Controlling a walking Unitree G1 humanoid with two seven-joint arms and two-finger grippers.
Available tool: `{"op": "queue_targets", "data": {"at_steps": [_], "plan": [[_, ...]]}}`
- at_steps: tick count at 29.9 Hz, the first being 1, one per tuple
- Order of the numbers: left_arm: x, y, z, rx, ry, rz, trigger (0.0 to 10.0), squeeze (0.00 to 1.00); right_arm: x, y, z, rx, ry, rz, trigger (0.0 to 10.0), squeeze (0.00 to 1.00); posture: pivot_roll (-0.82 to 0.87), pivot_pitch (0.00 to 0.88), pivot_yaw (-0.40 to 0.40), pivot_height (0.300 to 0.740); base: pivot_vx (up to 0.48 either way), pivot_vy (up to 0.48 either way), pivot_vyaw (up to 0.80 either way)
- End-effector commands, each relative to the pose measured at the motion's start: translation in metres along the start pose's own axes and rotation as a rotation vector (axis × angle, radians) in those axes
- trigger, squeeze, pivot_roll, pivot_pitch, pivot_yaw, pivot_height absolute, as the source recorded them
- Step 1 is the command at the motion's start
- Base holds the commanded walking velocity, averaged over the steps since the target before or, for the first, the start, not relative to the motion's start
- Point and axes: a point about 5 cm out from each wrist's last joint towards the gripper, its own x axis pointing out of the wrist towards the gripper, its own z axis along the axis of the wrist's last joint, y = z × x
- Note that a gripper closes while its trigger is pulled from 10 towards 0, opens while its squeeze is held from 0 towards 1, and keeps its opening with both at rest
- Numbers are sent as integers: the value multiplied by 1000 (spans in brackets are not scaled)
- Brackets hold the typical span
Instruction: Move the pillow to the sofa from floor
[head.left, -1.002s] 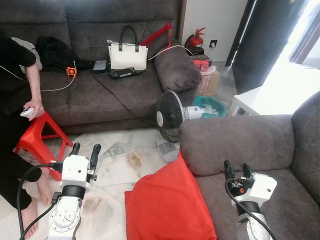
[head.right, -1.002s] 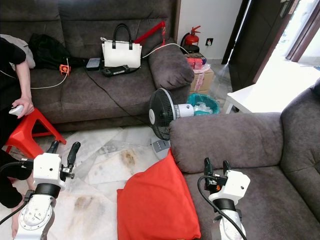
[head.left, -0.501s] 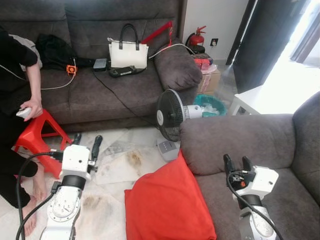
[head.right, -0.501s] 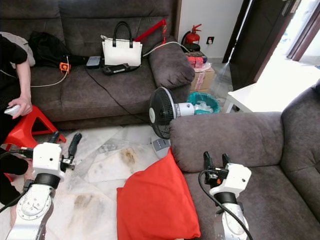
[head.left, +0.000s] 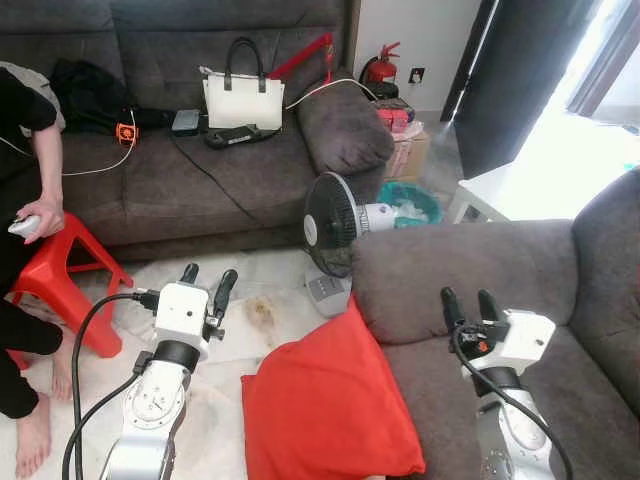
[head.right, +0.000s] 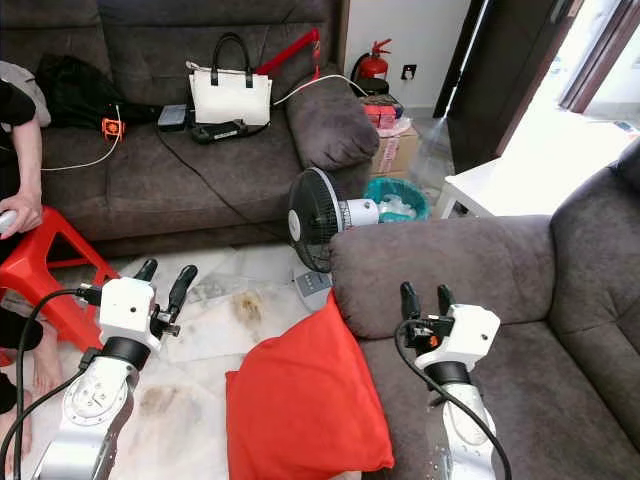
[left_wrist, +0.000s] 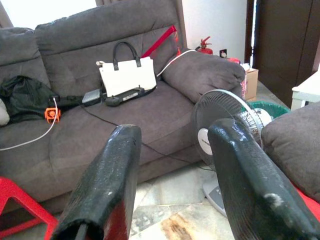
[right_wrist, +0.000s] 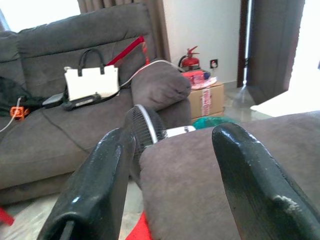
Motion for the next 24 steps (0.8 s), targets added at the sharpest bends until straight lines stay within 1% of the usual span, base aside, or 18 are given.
{"op": "queue_targets", "data": {"at_steps": [1,6,7,8,10,11,12,14,15,19,24], "plan": [[1,0,0,-7,6,-8,10000,0,2,0,5,-3,-12,7,10000,0,130,59,-59,740,0,0,0],[0,-2,-7,29,29,-54,10000,0,-2,1,0,-10,13,24,10000,0,127,48,-60,740,0,0,0],[-1,-2,-8,44,36,-67,10000,0,-3,0,-1,-13,18,26,10000,0,127,48,-62,740,0,0,0],[-3,1,-11,80,47,-94,10000,0,-6,-5,-1,-32,32,27,10000,0,129,47,-64,740,0,0,0],[-6,4,-14,125,54,-121,10000,0,-9,-11,-2,-54,44,23,10000,0,127,49,-63,740,0,0,0],[-8,6,-15,150,57,-134,10000,0,-11,-15,-2,-70,51,17,10000,0,127,50,-63,740,0,0,0],[-11,12,-16,169,65,-139,10000,0,-14,-21,0,-92,56,16,10000,0,126,52,-62,740,0,0,0],[-12,19,-16,186,67,-140,10000,0,-16,-25,3,-111,58,29,10000,0,126,52,-62,740,0,0,0],[-14,26,-14,204,67,-144,10000,0,-19,-30,6,-148,64,50,10000,0,128,52,-61,740,0,0,0],[-14,32,-11,236,58,-166,10000,0,-21,-35,12,-203,68,77,10000,0,125,47,-61,740,0,0,0],[-13,32,-4,244,38,-188,10000,0,-19,-33,13,-224,71,114,10000,0,123,37,-57,740,0,0,0]]}}
